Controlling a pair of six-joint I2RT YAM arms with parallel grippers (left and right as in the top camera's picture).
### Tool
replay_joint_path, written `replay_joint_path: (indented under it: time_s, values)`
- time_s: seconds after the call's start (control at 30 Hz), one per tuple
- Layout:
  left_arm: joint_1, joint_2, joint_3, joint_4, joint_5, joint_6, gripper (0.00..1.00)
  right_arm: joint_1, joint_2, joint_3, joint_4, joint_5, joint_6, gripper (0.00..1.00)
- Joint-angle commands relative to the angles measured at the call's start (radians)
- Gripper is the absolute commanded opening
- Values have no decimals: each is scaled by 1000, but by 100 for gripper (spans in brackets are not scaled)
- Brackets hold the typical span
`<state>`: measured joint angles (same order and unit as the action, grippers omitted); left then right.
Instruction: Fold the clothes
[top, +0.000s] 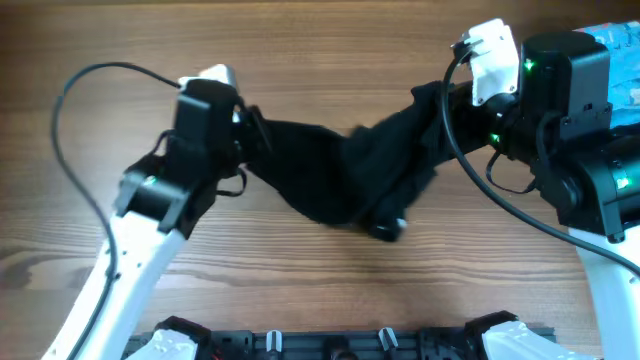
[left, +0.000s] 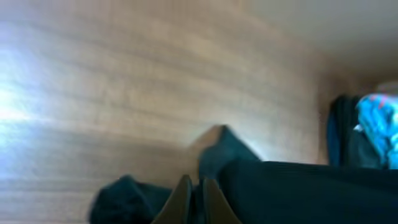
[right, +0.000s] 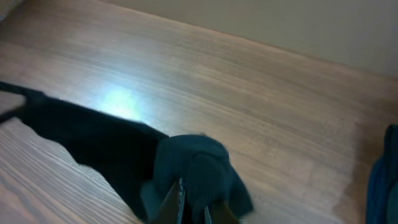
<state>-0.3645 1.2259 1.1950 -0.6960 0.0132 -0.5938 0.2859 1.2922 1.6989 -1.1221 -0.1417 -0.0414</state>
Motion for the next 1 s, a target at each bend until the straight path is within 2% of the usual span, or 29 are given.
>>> replay_joint_path:
  time_s: [0.0, 0.03, 0.13, 0.17, 0.2, 0.33, 0.47, 0.8, 0.97]
  values:
    - [25, -41, 27, -1, -69, 37, 4, -7, 0, 15, -11, -9, 56, 15]
    - [26, -44, 30, -1, -86, 37, 4, -12, 2, 15, -18, 9, 81, 17]
    - [34, -56, 42, 2, -132, 37, 4, -57, 9, 15, -45, 37, 127, 15]
    - [41, -56, 56, 3, -131, 37, 4, -79, 11, 15, -51, 27, 130, 6]
    - [47, -55, 71, 4, -131, 37, 4, -92, 11, 15, -52, 5, 126, 4]
    - [55, -56, 141, 9, -136, 40, 4, -108, 14, 11, -59, -123, 93, 4]
    - [55, -56, 182, 32, -178, 39, 4, -108, 37, -21, -119, -157, 92, 4]
    - [54, -55, 245, 365, -163, -82, 4, -107, 56, -272, -28, -369, 32, 4]
    - [45, -56, 283, 523, -161, -120, 4, -61, 56, -319, 35, -457, -42, 4]
